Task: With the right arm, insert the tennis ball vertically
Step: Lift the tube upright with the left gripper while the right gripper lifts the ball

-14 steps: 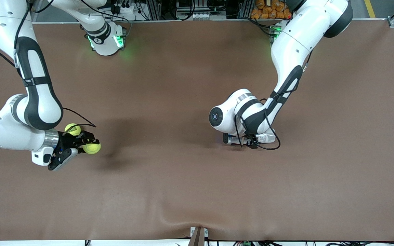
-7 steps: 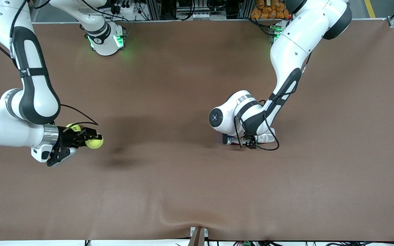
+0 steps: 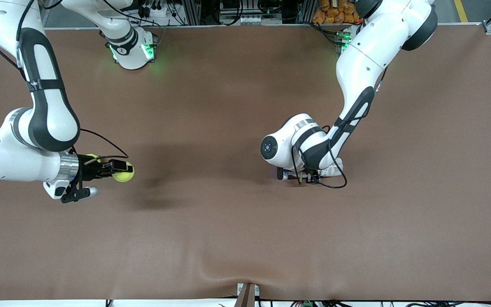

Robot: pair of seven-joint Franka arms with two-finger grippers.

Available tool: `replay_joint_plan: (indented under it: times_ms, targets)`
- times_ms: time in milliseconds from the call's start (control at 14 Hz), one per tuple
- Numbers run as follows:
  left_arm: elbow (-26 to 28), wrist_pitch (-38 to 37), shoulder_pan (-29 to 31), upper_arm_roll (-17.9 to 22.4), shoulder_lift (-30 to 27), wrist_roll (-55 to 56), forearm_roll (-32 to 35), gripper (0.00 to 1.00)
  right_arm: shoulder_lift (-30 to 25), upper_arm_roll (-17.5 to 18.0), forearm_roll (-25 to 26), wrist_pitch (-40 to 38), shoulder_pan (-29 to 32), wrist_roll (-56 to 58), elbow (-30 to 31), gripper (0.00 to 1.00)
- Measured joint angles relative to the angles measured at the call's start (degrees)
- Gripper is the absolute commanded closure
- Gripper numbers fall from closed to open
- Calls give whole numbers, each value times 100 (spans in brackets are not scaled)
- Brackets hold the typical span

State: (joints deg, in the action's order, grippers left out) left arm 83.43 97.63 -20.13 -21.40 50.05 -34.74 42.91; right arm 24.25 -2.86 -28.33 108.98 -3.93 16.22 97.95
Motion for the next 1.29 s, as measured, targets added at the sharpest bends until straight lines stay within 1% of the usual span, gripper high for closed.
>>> replay_joint_plan:
  times_ms: [143, 357, 500, 857, 1071, 1286]
  targets:
    - [-4, -4, -8, -1, 0, 5, 0, 26, -22, 3, -42, -55, -58, -435, -3, 80]
    - [-12, -5, -22, -2, 0, 77, 0, 27, -125, 5, -63, -102, -174, -963, -8, 80]
    - [-22, 6, -31, -6, 0, 167, 0, 28, -213, 5, -65, -268, -199, -1334, -17, 80]
    - [-92, 289, -66, -61, 0, 513, 0, 33, -293, 2, -75, -531, -213, -1861, -115, 80]
    - [-114, 385, -70, -72, -1, 554, 0, 33, -301, 12, -79, -671, -338, -2281, -345, 80]
    - [-178, 515, -74, -84, -1, 562, -1, 33, -299, 7, -79, -684, -379, -2351, -373, 80]
